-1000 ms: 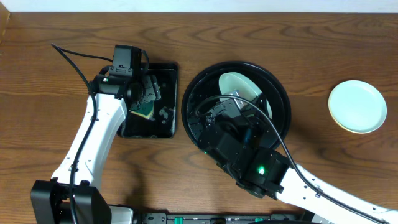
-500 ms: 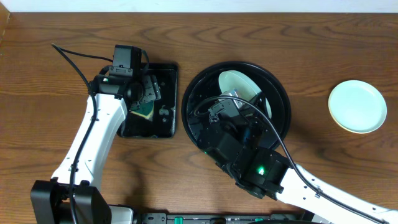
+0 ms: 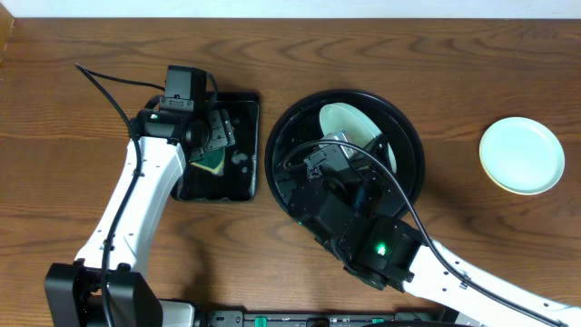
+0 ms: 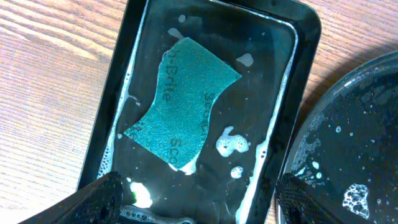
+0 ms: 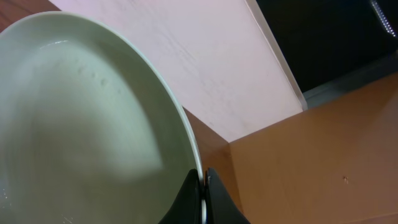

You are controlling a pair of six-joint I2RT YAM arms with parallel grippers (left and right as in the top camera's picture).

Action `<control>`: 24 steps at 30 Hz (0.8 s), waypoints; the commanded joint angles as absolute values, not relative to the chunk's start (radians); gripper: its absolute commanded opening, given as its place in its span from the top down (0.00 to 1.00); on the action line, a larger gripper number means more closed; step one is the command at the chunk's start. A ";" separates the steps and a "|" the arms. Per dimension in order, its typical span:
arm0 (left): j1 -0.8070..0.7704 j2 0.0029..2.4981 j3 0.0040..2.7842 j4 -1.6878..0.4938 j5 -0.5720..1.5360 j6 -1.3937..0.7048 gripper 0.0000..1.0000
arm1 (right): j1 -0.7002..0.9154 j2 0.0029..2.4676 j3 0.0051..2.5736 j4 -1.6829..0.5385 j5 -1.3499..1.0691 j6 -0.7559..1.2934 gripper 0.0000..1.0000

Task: Clean dirty plates on tray and stack at the side
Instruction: 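Tilt and lift the pale green plate with the right gripper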

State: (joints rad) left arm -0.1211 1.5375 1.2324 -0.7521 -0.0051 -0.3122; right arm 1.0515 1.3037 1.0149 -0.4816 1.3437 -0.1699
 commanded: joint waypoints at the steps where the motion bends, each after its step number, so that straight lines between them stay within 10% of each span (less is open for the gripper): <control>1: -0.119 1.541 1.248 -0.755 -0.004 -0.300 0.19 | 1.062 1.287 1.032 -0.479 1.379 -0.174 0.99; 24: -0.119 1.541 1.248 -0.755 -0.004 -0.300 0.18 | 1.062 1.287 1.032 -0.479 1.380 -0.234 0.99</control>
